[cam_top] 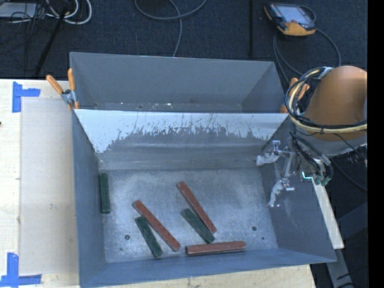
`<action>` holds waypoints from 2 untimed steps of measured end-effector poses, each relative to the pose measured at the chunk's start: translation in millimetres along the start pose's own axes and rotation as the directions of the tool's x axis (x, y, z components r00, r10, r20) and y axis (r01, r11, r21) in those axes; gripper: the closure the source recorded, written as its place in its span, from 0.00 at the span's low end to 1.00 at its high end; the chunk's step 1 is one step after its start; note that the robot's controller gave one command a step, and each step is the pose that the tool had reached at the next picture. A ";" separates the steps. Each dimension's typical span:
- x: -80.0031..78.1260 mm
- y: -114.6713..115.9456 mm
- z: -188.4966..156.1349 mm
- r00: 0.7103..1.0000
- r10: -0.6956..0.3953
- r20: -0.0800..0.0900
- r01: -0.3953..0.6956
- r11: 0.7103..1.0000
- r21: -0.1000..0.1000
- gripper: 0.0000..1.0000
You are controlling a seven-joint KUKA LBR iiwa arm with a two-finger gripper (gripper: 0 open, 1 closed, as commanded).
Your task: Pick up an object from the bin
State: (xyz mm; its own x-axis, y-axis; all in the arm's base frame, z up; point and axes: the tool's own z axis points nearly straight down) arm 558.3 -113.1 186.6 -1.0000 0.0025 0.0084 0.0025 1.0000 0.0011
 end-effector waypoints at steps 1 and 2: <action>-1.7 0.5 -4.3 1.000 -0.003 0.007 0.003 1.000 0.001 0.00; -25.7 73.3 69.3 0.999 0.038 0.013 -0.038 0.999 0.000 0.00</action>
Offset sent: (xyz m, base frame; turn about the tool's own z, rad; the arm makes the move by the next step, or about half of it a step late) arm 0.0370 0.1188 -0.1166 0.0553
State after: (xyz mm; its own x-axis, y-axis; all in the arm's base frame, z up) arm 583.6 -39.8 117.2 -0.9992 0.0406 -0.0043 0.0406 0.9992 0.0007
